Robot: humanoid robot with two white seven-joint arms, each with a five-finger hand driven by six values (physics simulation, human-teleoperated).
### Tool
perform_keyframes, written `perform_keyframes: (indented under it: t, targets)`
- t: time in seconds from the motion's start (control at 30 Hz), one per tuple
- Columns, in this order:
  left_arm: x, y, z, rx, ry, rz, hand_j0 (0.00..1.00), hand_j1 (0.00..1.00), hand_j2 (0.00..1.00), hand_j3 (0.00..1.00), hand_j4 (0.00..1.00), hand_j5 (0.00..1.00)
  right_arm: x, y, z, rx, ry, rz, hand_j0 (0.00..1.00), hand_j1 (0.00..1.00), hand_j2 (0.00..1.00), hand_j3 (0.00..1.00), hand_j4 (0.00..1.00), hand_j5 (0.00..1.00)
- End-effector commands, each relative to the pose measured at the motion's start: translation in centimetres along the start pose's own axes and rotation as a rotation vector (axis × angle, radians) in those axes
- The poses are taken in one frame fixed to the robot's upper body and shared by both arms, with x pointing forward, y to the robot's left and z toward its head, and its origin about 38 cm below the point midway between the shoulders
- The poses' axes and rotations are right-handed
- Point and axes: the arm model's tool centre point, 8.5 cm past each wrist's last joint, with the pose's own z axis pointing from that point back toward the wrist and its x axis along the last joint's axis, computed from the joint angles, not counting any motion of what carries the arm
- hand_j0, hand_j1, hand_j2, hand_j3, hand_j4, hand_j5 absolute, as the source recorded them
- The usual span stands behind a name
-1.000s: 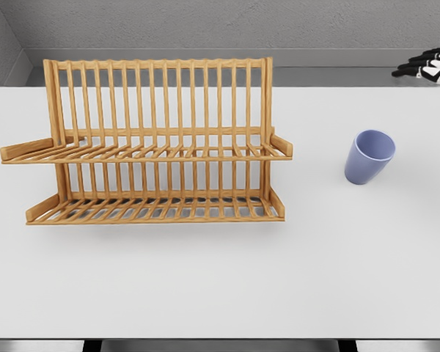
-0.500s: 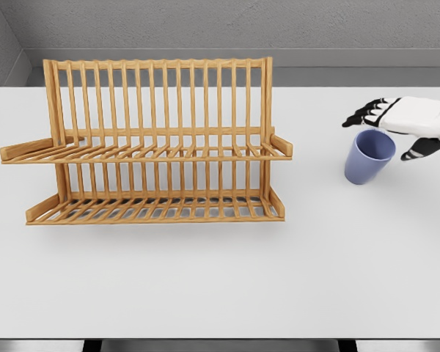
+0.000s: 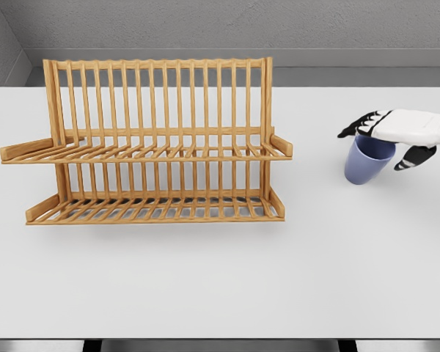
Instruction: Right arm put cup on second shelf
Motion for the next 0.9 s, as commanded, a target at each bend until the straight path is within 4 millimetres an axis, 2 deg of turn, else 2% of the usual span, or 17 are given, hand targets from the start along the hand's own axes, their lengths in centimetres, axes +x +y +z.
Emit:
perform_keyframes:
  t: [0.0,0.13,0.3,0.5,0.53,0.57,0.6,0.87]
  targets:
    - [0.0,0.0,0.0,0.000,0.001,0.001,1.00,1.00,1.00,1.00,1.00,1.00,-0.1,0.2,-0.2,0.000,0.001,-0.014,1.00,1.00,1.00,1.00,1.00,1.00]
    - [0.0,0.0,0.0,0.000,0.000,0.000,1.00,1.00,1.00,1.00,1.00,1.00,-0.5,0.2,-0.1,0.000,0.010,-0.018,1.00,1.00,1.00,1.00,1.00,1.00]
    - [0.0,0.0,0.0,0.000,0.000,0.000,1.00,1.00,1.00,1.00,1.00,1.00,-0.3,0.9,-1.3,0.017,-0.003,-0.036,1.00,1.00,1.00,1.00,1.00,1.00]
    - [0.0,0.0,0.0,0.000,0.001,0.001,1.00,1.00,1.00,1.00,1.00,1.00,-0.6,0.9,-1.2,0.018,0.003,-0.039,1.00,1.00,1.00,1.00,1.00,1.00]
    - [0.0,0.0,0.0,0.000,0.001,0.001,1.00,1.00,1.00,1.00,1.00,1.00,-0.6,0.9,-1.2,0.018,0.003,-0.039,0.94,0.94,0.94,0.94,0.94,0.94]
    - [0.0,0.0,0.0,0.000,0.001,0.001,1.00,1.00,1.00,1.00,1.00,1.00,-0.5,0.8,-1.2,0.017,0.001,-0.037,0.77,0.77,0.77,0.77,0.77,0.77]
    - [0.0,0.0,0.0,0.000,0.000,0.000,1.00,1.00,1.00,1.00,1.00,1.00,-0.5,0.9,-1.2,0.019,0.001,-0.037,0.70,0.70,0.70,0.70,0.70,0.70]
    - [0.0,0.0,0.0,0.000,0.000,0.000,1.00,1.00,1.00,1.00,1.00,1.00,-0.4,0.6,-1.2,0.015,-0.002,-0.031,0.66,0.66,0.66,0.66,0.66,0.66]
